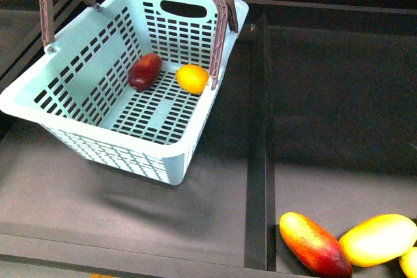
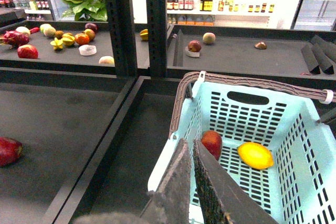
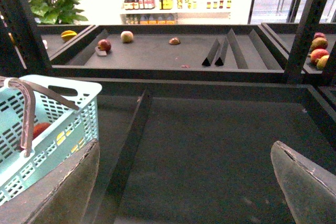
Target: Pick lemon and mango into basket
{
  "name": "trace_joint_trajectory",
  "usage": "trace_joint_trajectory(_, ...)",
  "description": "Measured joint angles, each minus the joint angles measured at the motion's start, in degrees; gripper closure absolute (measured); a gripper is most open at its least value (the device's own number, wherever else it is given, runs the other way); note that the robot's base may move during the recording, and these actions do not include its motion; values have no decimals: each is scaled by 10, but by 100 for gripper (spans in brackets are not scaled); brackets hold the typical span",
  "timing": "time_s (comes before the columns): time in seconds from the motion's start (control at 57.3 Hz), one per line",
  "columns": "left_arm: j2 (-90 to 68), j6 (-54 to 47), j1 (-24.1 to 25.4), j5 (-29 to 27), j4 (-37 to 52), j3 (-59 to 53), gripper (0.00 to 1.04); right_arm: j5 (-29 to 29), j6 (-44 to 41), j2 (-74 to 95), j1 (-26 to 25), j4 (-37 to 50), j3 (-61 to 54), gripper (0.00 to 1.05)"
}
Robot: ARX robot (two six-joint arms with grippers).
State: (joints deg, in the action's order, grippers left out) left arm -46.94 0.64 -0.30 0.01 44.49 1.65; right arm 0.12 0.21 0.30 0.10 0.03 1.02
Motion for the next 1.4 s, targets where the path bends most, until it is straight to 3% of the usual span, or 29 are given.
trace_joint_trajectory(0.523,235,0,1,0,-212,-8,101,0,0,0,0,0,0,9)
trace_joint_trajectory(1.134,369,0,1,0,-344,-8,101,0,0,0,0,0,0,9)
trace_joint_trajectory(1.239,452,0,1,0,-439,-8,101,0,0,0,0,0,0,9)
trace_joint_trajectory(1.396,466,0,1,0,-443,-8,101,0,0,0,0,0,0,9)
